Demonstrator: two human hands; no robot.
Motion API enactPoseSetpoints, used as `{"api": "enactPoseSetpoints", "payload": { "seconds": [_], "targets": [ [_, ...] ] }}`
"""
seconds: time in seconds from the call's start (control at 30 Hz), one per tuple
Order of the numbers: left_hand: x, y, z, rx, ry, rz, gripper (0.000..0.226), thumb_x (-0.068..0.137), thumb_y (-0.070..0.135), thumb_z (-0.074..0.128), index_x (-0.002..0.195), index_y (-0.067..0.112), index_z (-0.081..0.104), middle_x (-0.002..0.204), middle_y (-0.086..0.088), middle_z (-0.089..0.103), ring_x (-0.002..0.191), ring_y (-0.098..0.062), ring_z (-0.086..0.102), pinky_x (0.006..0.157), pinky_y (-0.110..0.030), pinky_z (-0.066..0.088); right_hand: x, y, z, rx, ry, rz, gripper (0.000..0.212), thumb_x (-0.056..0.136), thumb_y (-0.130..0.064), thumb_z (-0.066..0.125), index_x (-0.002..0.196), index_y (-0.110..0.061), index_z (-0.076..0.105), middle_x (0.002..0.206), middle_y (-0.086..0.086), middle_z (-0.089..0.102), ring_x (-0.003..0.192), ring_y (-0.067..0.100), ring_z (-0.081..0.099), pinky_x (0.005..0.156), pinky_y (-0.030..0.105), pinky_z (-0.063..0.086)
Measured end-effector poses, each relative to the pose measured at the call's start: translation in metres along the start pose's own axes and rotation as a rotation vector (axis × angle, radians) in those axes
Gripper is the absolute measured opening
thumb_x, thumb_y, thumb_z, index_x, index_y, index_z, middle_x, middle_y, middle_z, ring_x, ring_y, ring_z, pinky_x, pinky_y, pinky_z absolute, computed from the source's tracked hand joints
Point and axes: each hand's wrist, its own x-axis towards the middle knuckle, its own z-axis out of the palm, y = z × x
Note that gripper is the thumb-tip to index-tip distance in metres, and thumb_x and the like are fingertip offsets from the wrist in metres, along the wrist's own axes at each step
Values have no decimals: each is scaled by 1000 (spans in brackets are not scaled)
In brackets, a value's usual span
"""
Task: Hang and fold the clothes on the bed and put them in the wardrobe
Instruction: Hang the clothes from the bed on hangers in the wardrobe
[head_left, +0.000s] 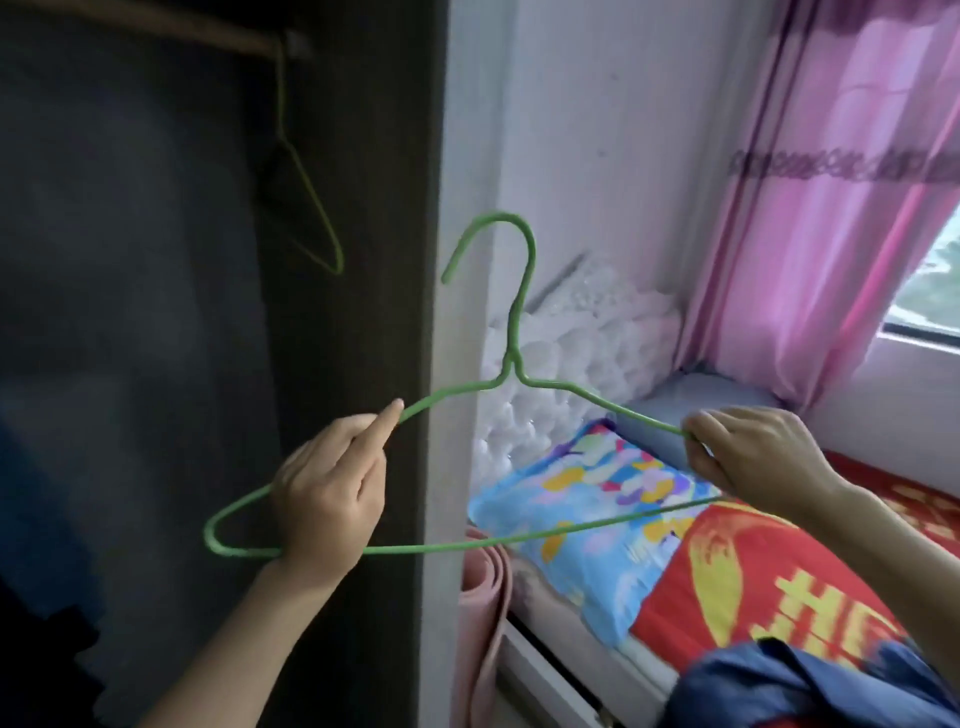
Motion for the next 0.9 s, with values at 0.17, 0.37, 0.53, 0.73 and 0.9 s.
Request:
{"api": "enactPoseSetpoints", "payload": {
  "seconds": [0.17,0.37,0.53,0.73,0.9],
  "targets": [
    [-35,89,55,-104,-25,6,38,83,-12,53,114,8,60,75,-14,67,60,-23,56,53,-34,40,-96,48,-20,-104,-187,95,29,80,-16,42,56,-7,56,48,4,52,39,21,55,33,25,40],
    [-60,204,141,-458,-195,-28,30,86,0,47,107,4,69,79,-15,67,60,-29,61,56,-37,45,-232,76,-82,-258,-401,375,30,78,-23,46,54,-8,58,51,5,54,42,22,56,35,23,39],
    [-87,308,195,-753,-431,19,32,83,4,47,102,8,73,82,-8,70,60,-24,66,54,-34,47,-321,54,-124,-244,-449,693,24,74,-15,68,55,-7,57,55,6,57,48,22,60,37,21,38],
    [-136,417,238,-1057,-662,86,31,83,9,47,100,5,73,83,-5,71,57,-15,64,47,-21,43,-426,20,-138,26,-488,1420,35,92,-16,57,62,-14,40,53,-10,34,54,20,42,53,30,26],
    [-166,494,281,-1175,-787,111,35,81,9,43,96,5,75,81,-4,71,57,-15,65,44,-22,48,-483,41,-148,213,-423,1656,19,90,-11,59,71,-11,56,53,0,47,52,18,40,53,34,29]
  ]
}}
